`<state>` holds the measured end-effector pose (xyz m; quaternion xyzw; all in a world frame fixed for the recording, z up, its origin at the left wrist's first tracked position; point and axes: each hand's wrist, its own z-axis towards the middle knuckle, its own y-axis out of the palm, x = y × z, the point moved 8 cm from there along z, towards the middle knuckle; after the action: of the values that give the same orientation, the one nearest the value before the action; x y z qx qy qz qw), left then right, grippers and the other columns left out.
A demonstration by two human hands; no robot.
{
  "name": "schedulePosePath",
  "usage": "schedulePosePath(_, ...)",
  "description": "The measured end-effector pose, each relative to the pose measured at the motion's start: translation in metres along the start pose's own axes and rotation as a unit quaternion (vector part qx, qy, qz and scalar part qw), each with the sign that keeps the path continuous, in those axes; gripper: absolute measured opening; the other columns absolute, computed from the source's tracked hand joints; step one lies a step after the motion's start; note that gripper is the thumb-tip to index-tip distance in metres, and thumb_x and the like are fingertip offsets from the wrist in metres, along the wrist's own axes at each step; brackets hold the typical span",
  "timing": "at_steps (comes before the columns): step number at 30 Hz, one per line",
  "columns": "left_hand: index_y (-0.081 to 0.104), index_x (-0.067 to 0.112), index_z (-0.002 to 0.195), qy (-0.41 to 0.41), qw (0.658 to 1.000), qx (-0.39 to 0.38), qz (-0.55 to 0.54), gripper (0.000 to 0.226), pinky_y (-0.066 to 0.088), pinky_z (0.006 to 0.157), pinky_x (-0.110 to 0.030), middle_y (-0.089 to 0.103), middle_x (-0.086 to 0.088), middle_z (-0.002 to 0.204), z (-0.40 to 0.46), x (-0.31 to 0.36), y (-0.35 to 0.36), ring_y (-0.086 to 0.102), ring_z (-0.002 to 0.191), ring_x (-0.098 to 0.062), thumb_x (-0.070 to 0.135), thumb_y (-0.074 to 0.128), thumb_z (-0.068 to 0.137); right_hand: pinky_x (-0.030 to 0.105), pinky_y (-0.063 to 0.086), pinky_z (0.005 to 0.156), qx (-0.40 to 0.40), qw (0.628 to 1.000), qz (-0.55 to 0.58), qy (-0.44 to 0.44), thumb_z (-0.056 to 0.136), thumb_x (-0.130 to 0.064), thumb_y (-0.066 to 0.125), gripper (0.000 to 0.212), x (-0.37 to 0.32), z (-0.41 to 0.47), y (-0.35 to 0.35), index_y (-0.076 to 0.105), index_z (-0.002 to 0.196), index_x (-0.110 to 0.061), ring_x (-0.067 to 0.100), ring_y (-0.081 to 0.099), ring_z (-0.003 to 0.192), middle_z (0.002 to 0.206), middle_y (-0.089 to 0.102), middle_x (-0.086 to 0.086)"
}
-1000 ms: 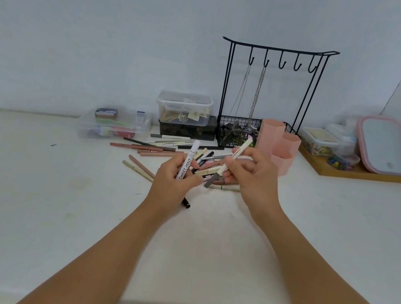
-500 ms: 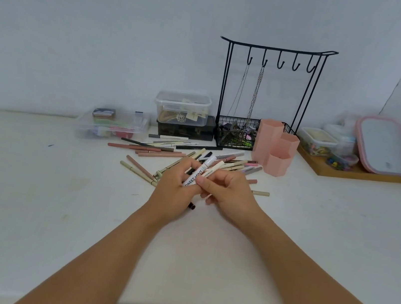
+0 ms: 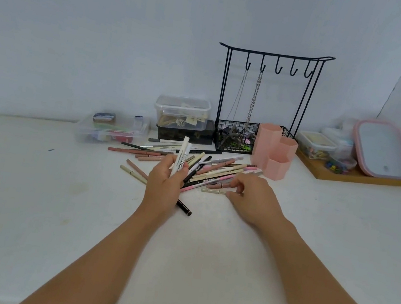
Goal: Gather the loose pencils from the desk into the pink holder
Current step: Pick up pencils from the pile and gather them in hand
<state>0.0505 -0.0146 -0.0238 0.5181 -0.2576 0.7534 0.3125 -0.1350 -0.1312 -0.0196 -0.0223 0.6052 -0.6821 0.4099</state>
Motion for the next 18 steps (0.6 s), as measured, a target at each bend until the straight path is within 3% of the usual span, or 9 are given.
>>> schedulePosePath(4, 0.063, 0.013, 0.104, -0.010, 1.000, -0.003, -0.023, 0.008, 0.030, 0.055, -0.030, 0.041, 0.007, 0.060, 0.0008, -0.0022, -0.0001, 0.035, 0.057, -0.013, 0.018, 0.058, 0.101, 0.034, 0.050, 0.072, 0.015, 1.000, 0.008, -0.004, 0.093, -0.028, 0.064, 0.013, 0.0017, 0.0022, -0.0008, 0.065, 0.105, -0.023, 0.018, 0.060, 0.081, 0.085, 0.065, -0.003)
schedulePosePath(8, 0.062, 0.018, 0.099, -0.029, 0.998, -0.002, -0.055, 0.007, 0.027, 0.050, -0.026, 0.038, 0.010, 0.057, 0.0019, -0.0032, -0.0009, 0.032, 0.053, -0.010, 0.016, 0.057, 0.102, 0.035, 0.054, 0.080, 0.017, 1.000, -0.011, 0.001, 0.096, -0.027, 0.059, 0.020, 0.0015, 0.0043, 0.0040, 0.068, 0.112, -0.020, 0.019, 0.063, 0.088, 0.098, 0.071, 0.001)
schedulePosePath(11, 0.062, 0.019, 0.098, -0.036, 0.998, -0.007, -0.060, 0.008, 0.026, 0.048, -0.024, 0.038, 0.012, 0.056, 0.0010, -0.0025, 0.0000, 0.031, 0.051, -0.009, 0.015, 0.056, 0.102, 0.034, 0.054, 0.077, 0.028, 0.999, -0.009, 0.015, 0.095, -0.029, 0.062, 0.011, 0.0035, 0.0053, 0.0024, 0.069, 0.100, -0.022, 0.018, 0.062, 0.082, 0.098, 0.067, 0.002)
schedulePosePath(15, 0.063, 0.018, 0.100, -0.046, 0.997, -0.005, -0.069, 0.010, 0.026, 0.046, -0.022, 0.037, 0.011, 0.056, 0.0011, -0.0019, -0.0003, 0.030, 0.050, -0.009, 0.011, 0.055, 0.102, 0.035, 0.050, 0.079, 0.029, 0.999, -0.020, 0.012, 0.094, -0.029, 0.063, 0.009, 0.0024, 0.0052, 0.0014, 0.065, 0.090, -0.021, 0.020, 0.059, 0.085, 0.106, 0.048, -0.002)
schedulePosePath(18, 0.061, 0.022, 0.094, -0.060, 0.995, -0.006, -0.076, 0.014, 0.025, 0.045, -0.022, 0.038, 0.013, 0.052, 0.0005, -0.0017, -0.0005, 0.029, 0.049, -0.008, 0.012, 0.055, 0.102, 0.037, 0.052, 0.079, 0.012, 1.000, -0.014, 0.007, 0.094, -0.028, 0.063, 0.009, 0.0008, 0.0055, 0.0039, 0.066, 0.089, -0.020, 0.017, 0.060, 0.084, 0.099, 0.065, -0.001)
